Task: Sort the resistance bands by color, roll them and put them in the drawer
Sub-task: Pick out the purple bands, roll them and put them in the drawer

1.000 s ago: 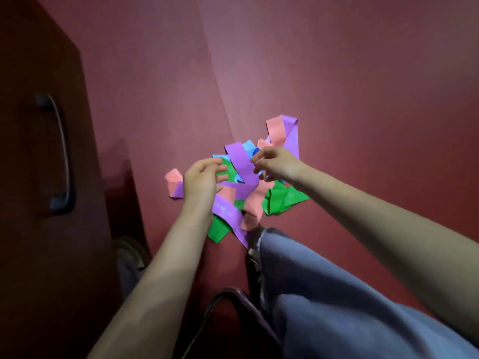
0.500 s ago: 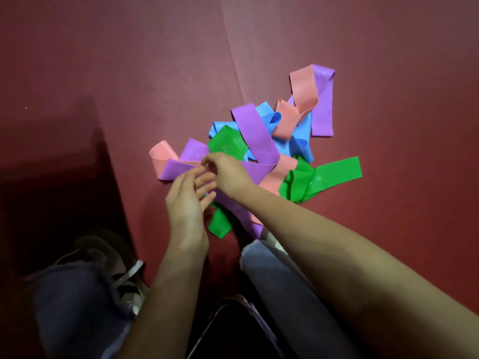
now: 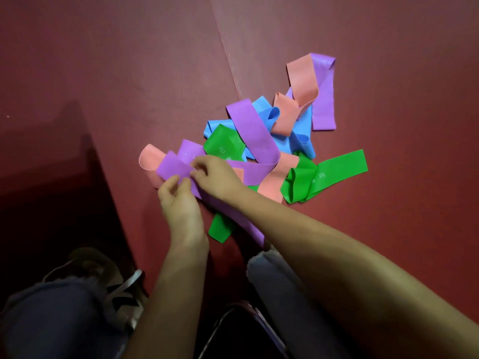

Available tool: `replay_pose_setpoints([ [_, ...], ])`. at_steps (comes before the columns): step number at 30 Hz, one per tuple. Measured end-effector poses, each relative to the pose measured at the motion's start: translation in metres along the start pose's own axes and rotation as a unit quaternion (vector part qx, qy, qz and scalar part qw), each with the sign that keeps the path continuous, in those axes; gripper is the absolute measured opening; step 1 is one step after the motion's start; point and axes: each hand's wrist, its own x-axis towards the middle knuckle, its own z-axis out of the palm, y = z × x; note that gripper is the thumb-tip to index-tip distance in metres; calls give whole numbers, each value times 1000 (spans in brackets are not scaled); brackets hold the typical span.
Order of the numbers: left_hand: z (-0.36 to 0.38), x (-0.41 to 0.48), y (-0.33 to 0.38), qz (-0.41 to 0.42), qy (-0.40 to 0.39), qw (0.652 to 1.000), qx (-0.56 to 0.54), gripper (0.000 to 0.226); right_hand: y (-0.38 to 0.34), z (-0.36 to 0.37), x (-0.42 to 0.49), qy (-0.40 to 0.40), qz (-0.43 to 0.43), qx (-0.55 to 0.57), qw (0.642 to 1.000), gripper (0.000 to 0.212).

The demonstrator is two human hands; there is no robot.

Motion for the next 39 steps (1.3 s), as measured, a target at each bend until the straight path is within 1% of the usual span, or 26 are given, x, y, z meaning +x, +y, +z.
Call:
replay_pose_setpoints([
  [2,0,-2,1,-3,39,999,31,51,-8,-11,-7,21,-3,103,994,17],
  [3,0,-5,2,-18,34,999,27,60,-12,-18,-15,16,-6,132,991,18],
  [4,1,-5,2,-31,17,999,5,61,-14,-24,-24,13,-9,158,987,18],
  [7,3,-7,2,-69,-73,992,-74,49,-21,-44,-48,19,-17,272,962,18],
  [9,8,-13,7,-70,-131,983,-104,45,-23,-54,-55,17,-21,301,953,15],
  [10,10,-17,9,-54,-139,984,-98,42,-25,-58,-57,7,-17,298,954,13],
  [12,13,-22,14,-10,-113,992,-64,36,-25,-67,-57,-13,-6,290,957,11],
  [14,10,-19,14,6,-87,994,-66,34,-20,-72,-50,7,32,323,946,26],
  [15,9,-17,14,8,-76,995,-62,33,-15,-74,-44,42,44,327,943,29],
  [17,5,-15,16,28,-67,995,-62,28,-7,-75,-27,110,39,271,955,26],
  [18,4,-15,15,40,-64,995,-67,29,-6,-74,-18,117,27,218,969,23],
  [20,3,-16,16,44,-61,993,-92,37,-8,-66,-1,76,-3,107,991,23],
  [22,2,-18,16,41,-65,992,-102,40,-15,-55,13,18,-30,23,999,29],
  [23,1,-18,15,41,-69,992,-95,39,-18,-48,19,2,-34,-14,999,31],
  [25,-1,-16,14,42,-76,993,-81,36,-19,-33,28,-9,-17,-73,997,29],
  [28,-3,-9,13,48,-69,994,-64,32,-16,-18,36,-40,25,-149,988,13],
  [29,-3,-7,13,49,-66,995,-62,31,-16,-15,37,-45,31,-166,985,11],
  [30,-4,-6,12,47,-61,995,-62,30,-16,-13,37,-49,37,-175,983,16],
  [32,-4,-6,10,42,-52,996,-61,29,-16,-11,36,-42,50,-161,985,32],
  [33,-4,-7,8,40,-49,996,-61,28,-15,-11,36,-30,53,-158,986,34],
  [34,-4,-8,7,40,-46,996,-61,28,-15,-13,36,-16,51,-155,986,32],
  [35,-4,-9,6,42,-42,996,-61,29,-14,-14,36,7,41,-142,989,24],
  [36,-4,-10,6,46,-39,996,-60,29,-14,-16,35,31,33,-117,992,11],
  [37,-4,-10,6,49,-35,996,-60,28,-14,-18,34,52,28,-79,995,11],
  [38,-4,-10,6,49,-32,997,-59,25,-14,-20,32,71,27,-28,997,24],
  [39,-4,-9,6,45,-30,997,-57,23,-14,-24,28,92,28,41,995,33],
])
